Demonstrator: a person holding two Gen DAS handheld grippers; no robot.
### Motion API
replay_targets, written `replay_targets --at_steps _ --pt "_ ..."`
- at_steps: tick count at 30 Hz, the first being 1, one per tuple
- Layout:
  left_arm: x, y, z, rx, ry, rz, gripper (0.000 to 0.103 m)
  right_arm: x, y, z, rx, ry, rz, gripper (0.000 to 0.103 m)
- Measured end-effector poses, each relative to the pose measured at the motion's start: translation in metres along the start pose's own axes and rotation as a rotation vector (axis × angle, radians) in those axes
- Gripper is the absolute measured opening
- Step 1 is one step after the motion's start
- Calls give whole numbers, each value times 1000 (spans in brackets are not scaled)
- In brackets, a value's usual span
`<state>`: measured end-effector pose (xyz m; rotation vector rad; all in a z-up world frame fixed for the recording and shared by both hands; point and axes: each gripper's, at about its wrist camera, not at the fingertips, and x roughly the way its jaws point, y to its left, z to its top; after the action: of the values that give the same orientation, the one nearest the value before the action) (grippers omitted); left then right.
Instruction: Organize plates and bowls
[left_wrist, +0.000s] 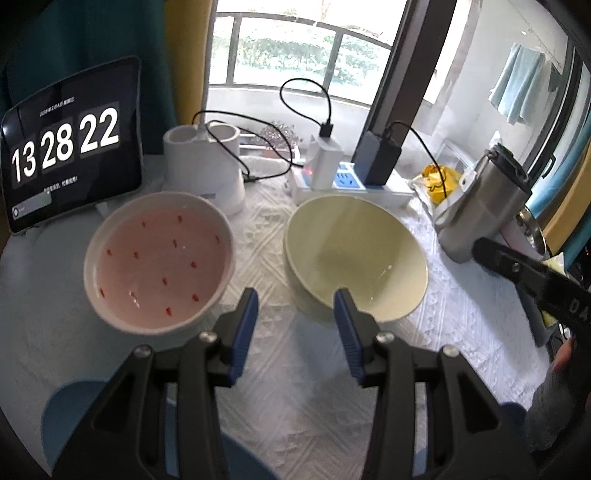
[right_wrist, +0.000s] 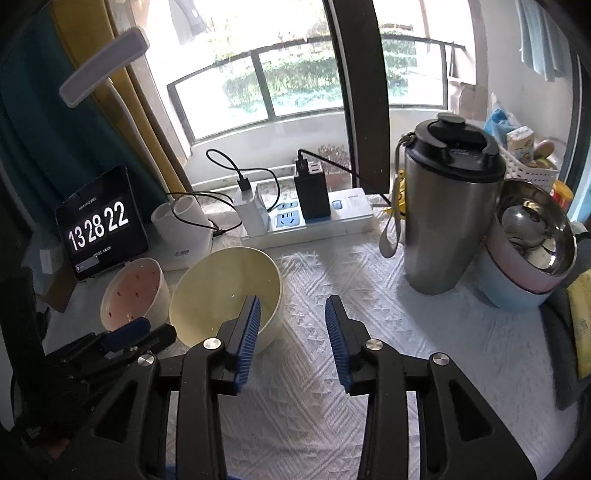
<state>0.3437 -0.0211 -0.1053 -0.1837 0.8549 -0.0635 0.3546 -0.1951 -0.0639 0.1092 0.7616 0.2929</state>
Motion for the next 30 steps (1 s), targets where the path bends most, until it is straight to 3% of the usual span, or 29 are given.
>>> replay_targets --at_steps 7,16,20,30 --pt "12 1 7 -19 30 4 44 41 7 12 15 183 25 41" --pt "30 -6 12 -11 87 -52 45 89 14 15 64 362 56 41" --pt "37 -8 13 -11 104 -62 46 98 22 12 30 371 36 40" --pt "34 -10 9 12 93 -57 44 95 28 8 -24 331 3 26"
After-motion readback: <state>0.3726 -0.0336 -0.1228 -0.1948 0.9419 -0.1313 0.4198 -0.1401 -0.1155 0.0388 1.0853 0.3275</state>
